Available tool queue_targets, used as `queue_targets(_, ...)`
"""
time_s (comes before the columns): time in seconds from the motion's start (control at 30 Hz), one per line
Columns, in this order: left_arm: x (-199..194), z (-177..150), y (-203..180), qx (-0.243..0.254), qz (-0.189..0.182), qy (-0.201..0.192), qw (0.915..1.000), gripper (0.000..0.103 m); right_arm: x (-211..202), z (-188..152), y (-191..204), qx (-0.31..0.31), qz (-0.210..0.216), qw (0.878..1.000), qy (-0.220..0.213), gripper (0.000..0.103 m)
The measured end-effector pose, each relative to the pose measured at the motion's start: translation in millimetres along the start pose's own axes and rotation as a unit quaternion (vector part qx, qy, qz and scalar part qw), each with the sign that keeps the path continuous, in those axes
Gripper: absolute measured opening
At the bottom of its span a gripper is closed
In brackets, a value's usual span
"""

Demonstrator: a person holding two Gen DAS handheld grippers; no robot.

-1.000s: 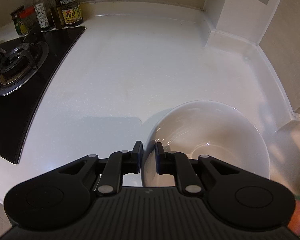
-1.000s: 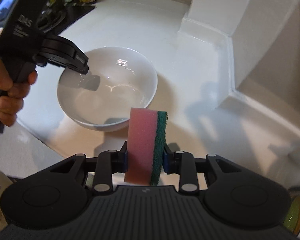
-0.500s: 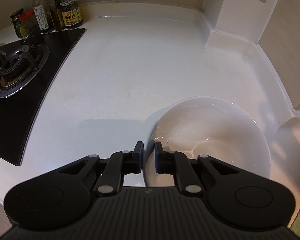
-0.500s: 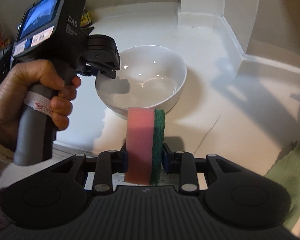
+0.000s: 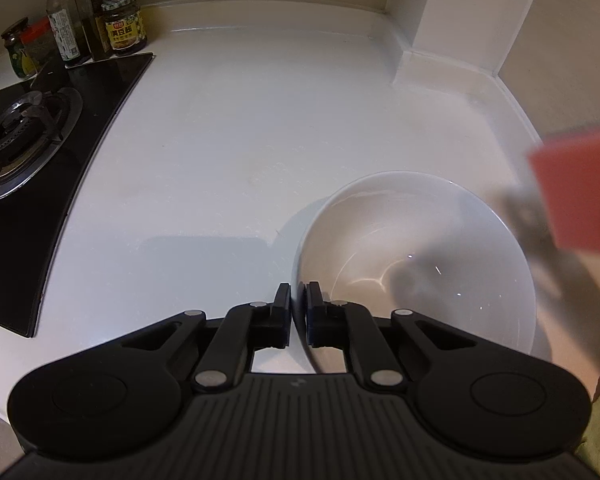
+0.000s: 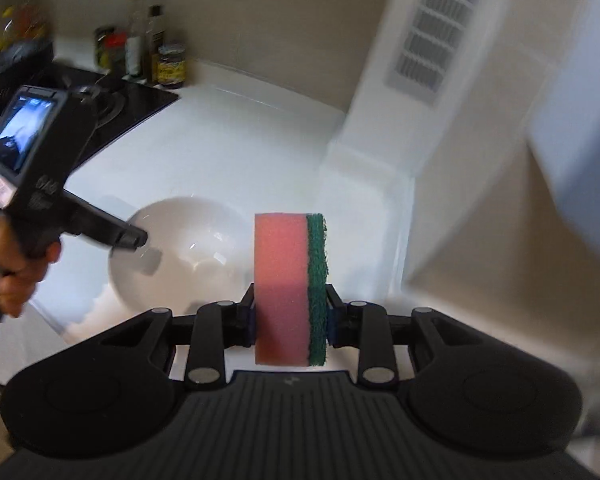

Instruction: Clean bowl

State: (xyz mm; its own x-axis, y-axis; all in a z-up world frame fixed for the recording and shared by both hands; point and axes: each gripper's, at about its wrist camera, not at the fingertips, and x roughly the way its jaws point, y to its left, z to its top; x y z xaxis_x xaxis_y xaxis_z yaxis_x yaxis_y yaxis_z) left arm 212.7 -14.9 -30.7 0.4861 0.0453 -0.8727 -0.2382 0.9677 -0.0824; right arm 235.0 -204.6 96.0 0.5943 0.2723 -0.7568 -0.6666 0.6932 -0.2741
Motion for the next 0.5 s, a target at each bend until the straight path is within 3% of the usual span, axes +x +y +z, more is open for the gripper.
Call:
queue_targets(0.1,0,1,1,0.001,-0.003,0.003,1.0,0.006,44,32,6,-0.124,0.035,0.991,0.029,0.027)
queue_targets(0.23,1,2,2,0.002,-0.003,0.002,1.0,0.006,85,62,17,-0.236,0.095,0.965,0.062,0.027)
queue_targets(0.3,2,1,2,0.003,-0.003,0.001,1.0,0.006,101,76,21,-0.288,0.146,0.943,0.079,0.027)
queue_targets(0.4,2,2,2,0.005,-0.001,-0.001,1.0,0.006,119,93,22,-0.301,0.183,0.93,0.106,0.027)
queue_targets(0.5,3,3,1,0.006,0.002,-0.002,1.0,0.006,136,98,26,-0.297,0.194,0.926,0.132,0.027)
